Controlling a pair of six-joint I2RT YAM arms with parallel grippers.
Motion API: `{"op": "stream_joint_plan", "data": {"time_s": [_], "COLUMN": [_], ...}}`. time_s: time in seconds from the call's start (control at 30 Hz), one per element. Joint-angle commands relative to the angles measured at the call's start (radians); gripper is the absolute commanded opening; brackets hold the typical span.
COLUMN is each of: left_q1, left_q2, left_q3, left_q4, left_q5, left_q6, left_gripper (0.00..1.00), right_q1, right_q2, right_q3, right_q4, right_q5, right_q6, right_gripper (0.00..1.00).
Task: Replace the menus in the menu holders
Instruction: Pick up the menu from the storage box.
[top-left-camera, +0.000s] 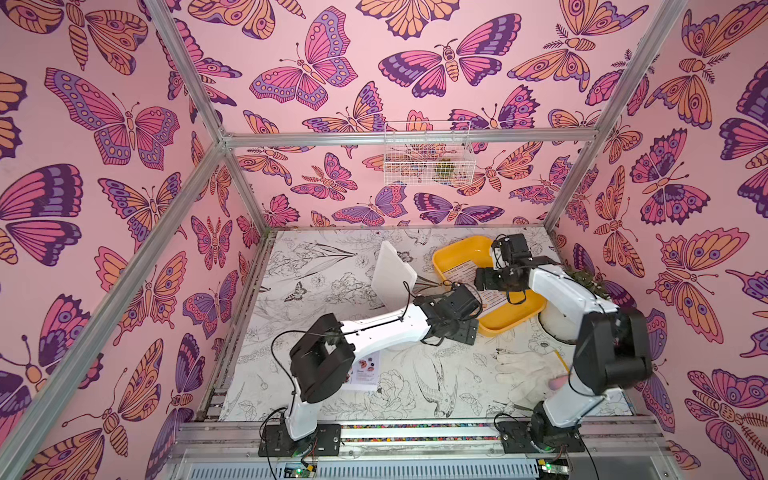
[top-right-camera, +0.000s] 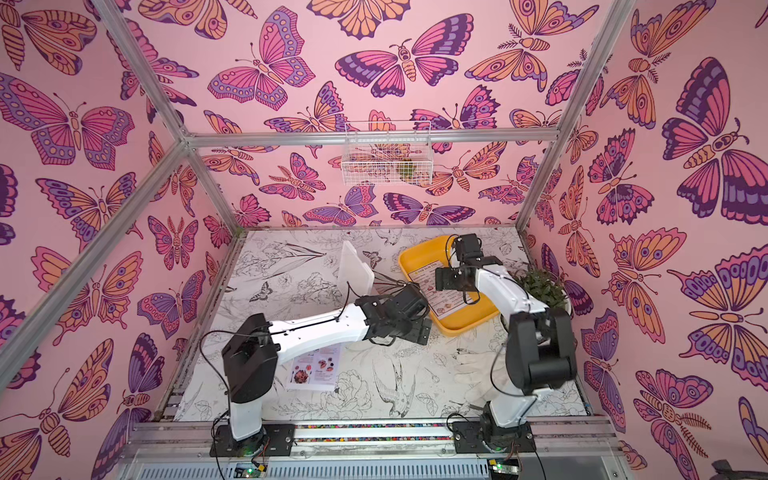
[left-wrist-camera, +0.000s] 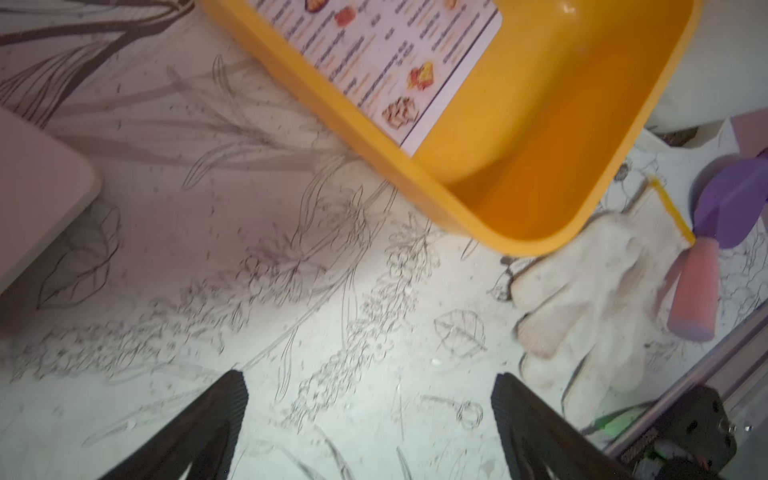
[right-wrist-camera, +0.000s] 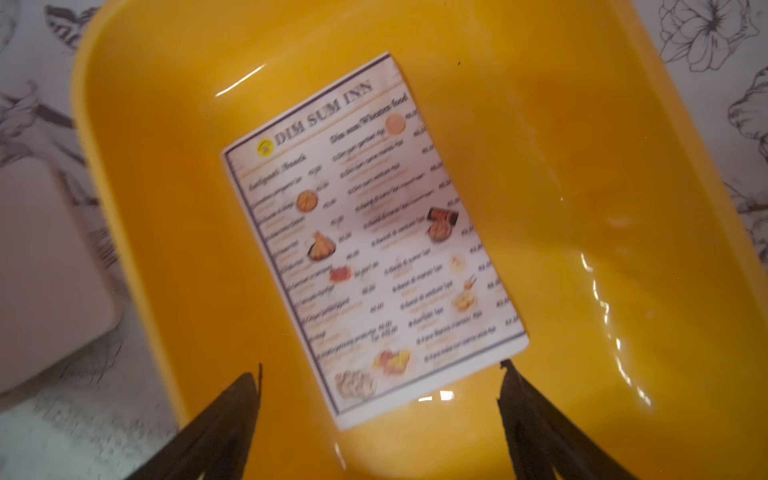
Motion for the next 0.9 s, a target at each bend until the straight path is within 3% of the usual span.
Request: {"op": "stream_joint_plan", "data": {"time_s": [0.0, 0.2, 0.37, 0.63, 0.87], "left_q1": [0.031, 0.098, 0.138, 0.183, 0.188], "left_q2": [0.067, 0.126, 0.142, 0.173, 0.212], "left_q3": [0.039, 0.082, 0.112, 0.159, 0.216], "left_q4": [0.092, 0.158, 0.151, 0.112, 0.088], "left_q5": [-0.015, 0.046, 0.123, 0.145, 0.101], "left_q6": [0.016, 0.058, 0.129, 0.119, 0.074], "left_gripper": [0.95, 0.95, 0.95, 0.94, 0.94], "right_q1": [-0.015, -0.043, -0.057, -0.058, -0.052], "right_q2": [0.14, 0.347, 0.412, 0.338, 0.297], "right_q3": [0.114, 0.296, 0.339, 0.182, 0.096], "right_q4": [-0.007, -0.042, -0.081, -0.041, -0.031], "right_q5": [-0.009, -0.063, -0.101, -0.346, -0.416], "right_q6": [-0.006, 0.005, 0.013, 0.106, 0.129], "right_gripper": [0.9, 0.9, 0.89, 0.86, 0.84]}}
